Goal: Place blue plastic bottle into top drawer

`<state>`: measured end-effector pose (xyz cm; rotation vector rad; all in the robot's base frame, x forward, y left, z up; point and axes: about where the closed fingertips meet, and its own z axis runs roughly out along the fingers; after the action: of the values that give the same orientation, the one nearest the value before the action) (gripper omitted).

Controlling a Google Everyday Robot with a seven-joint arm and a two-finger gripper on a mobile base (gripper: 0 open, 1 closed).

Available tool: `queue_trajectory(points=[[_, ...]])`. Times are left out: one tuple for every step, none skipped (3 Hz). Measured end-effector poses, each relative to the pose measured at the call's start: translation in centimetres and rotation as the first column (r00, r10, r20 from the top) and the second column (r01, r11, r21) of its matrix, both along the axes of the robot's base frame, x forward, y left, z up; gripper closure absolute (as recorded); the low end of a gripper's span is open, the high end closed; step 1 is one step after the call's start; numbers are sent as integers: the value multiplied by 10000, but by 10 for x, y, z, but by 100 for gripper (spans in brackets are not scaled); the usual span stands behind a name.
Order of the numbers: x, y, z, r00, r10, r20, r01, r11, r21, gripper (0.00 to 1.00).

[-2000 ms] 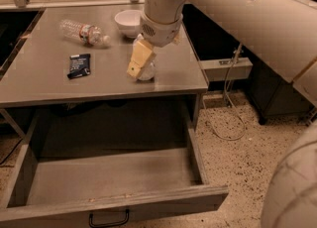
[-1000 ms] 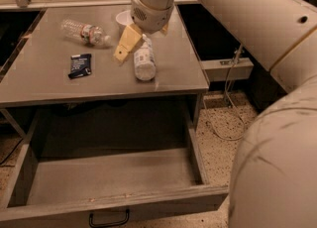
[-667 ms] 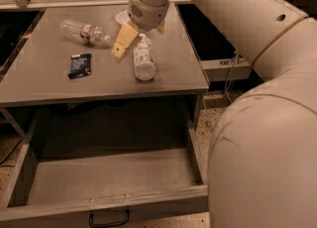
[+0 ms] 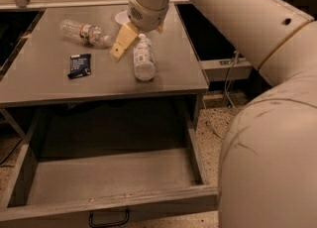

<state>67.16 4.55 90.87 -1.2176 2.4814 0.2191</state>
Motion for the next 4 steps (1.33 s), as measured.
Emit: queue_trajectory(points=[[7, 1, -6, 9998, -83, 191, 81, 9999, 130, 0], [14, -1, -11, 9995, -208, 228, 206, 9997, 94, 0], [30, -19, -11, 9967, -775, 247, 774, 9970, 19, 0], [47, -31, -20, 9910, -1331, 111, 1333, 9908, -237, 0]])
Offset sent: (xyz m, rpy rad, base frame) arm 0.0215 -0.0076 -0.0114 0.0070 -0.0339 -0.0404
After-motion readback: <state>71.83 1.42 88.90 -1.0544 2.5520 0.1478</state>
